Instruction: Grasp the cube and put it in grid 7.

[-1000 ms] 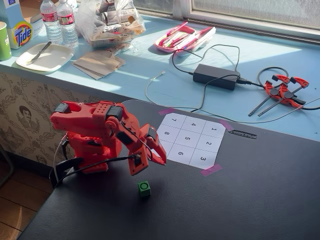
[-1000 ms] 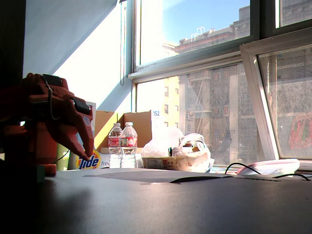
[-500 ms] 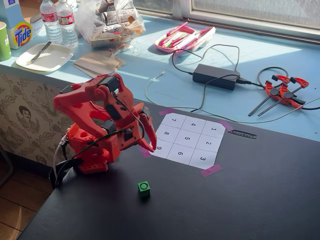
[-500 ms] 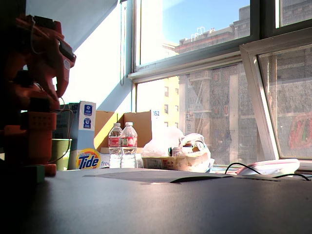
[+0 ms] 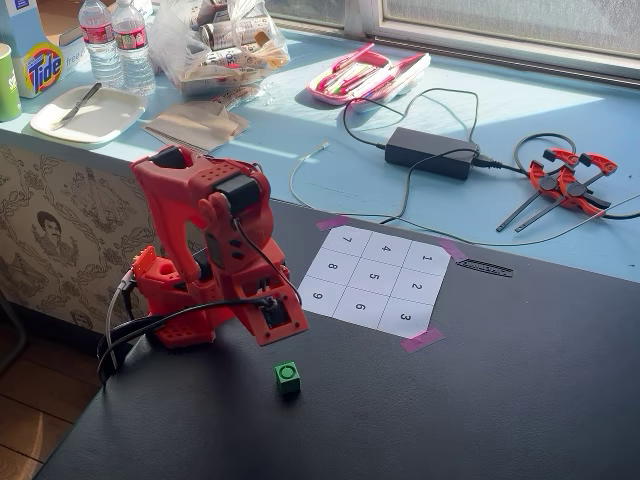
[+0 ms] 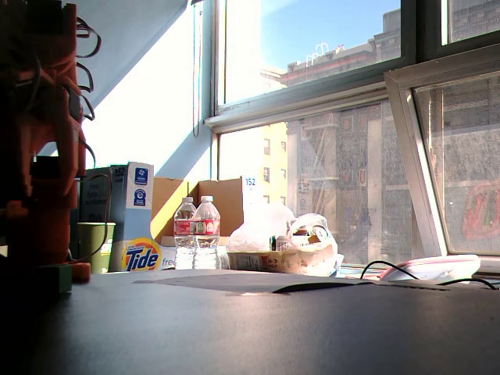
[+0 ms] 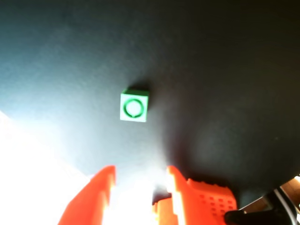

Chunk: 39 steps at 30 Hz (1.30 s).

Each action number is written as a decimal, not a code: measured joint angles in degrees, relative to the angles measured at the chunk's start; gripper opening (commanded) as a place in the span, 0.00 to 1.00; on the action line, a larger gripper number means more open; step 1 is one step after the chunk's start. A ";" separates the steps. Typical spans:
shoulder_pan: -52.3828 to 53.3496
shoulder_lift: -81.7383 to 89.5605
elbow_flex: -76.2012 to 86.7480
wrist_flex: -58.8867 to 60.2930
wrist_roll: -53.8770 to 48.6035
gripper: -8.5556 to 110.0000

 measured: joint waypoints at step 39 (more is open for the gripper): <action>-2.02 0.44 18.81 -23.64 0.35 0.31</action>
